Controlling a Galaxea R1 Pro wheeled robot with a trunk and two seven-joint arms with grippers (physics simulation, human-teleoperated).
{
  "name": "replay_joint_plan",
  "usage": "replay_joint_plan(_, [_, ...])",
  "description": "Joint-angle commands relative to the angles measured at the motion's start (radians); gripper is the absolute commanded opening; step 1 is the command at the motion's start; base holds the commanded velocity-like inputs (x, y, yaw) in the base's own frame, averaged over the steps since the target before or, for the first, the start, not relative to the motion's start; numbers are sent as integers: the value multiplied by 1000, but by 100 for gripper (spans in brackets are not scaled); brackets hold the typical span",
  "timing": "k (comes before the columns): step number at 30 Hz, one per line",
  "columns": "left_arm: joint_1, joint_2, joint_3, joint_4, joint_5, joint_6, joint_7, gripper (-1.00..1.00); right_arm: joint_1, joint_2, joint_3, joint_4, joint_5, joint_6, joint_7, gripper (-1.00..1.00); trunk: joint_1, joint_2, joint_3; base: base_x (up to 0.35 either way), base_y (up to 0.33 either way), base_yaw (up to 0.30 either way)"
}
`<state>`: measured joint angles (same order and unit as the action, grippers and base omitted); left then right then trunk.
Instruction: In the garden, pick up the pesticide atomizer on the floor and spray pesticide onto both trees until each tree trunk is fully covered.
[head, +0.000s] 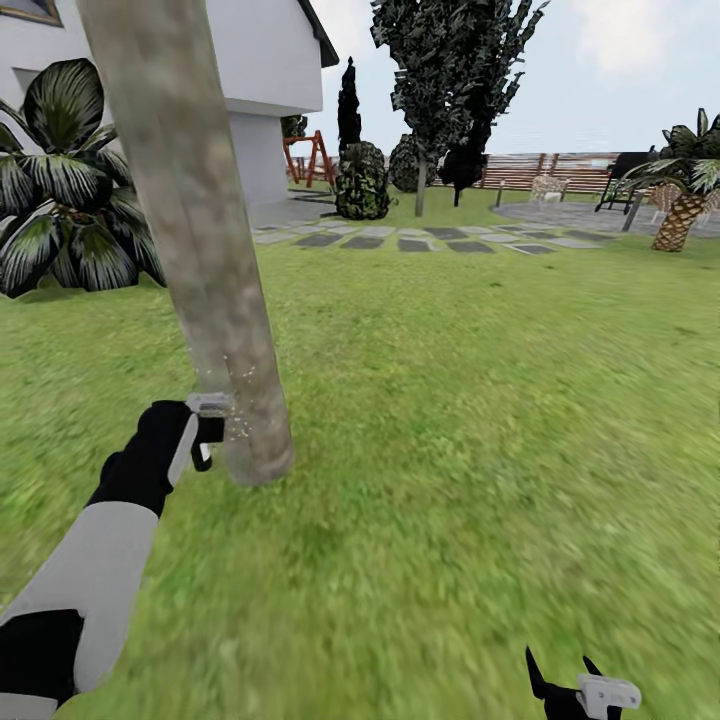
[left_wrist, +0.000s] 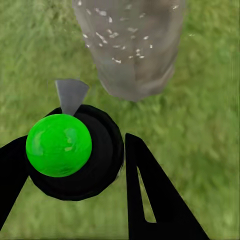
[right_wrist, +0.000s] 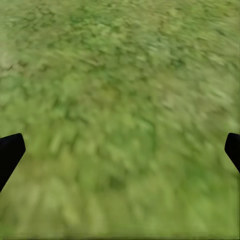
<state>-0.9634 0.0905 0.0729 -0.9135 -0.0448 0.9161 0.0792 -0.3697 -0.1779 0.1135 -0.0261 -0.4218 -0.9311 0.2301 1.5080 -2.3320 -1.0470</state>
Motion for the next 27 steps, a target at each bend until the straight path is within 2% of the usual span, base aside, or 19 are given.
replay_joint_plan(1, [0,22,2,0,9,0,-1,-100,0,0,0,0,0,0,0,100,0,0,0,-46,14,0])
replay_joint_plan(3, [0,41,28,1,22,1,-1,-100,0,0,0,0,0,0,0,100,0,0,0,-18,5,0])
replay_joint_plan(5, [-1,45,47,3,30,1,-2,-100,0,0,0,0,0,0,0,100,0,0,0,-6,2,0])
replay_joint_plan(10, [-12,5,49,1,34,8,-1,-100,0,0,0,0,0,0,0,100,0,0,0,0,0,0])
replay_joint_plan(12, [-22,-3,49,0,35,48,-1,-100,0,0,0,0,0,0,0,100,0,0,0,0,0,0])
replay_joint_plan(15, [-24,6,52,0,35,57,-1,-100,0,0,0,0,0,0,0,100,0,0,0,0,0,0])
replay_joint_plan(20, [-43,40,57,0,35,61,-1,-100,0,0,0,0,0,0,0,100,0,0,0,0,0,0])
replay_joint_plan(23, [-44,18,47,-2,35,61,-1,-100,0,0,0,0,0,0,0,100,0,0,0,0,0,0])
replay_joint_plan(26, [-49,-29,43,-4,34,63,-1,-100,0,0,0,0,0,0,0,100,0,0,0,0,0,0])
replay_joint_plan(27, [-53,-32,43,-9,34,70,-1,-100,0,0,0,0,0,0,0,100,0,0,0,0,0,0])
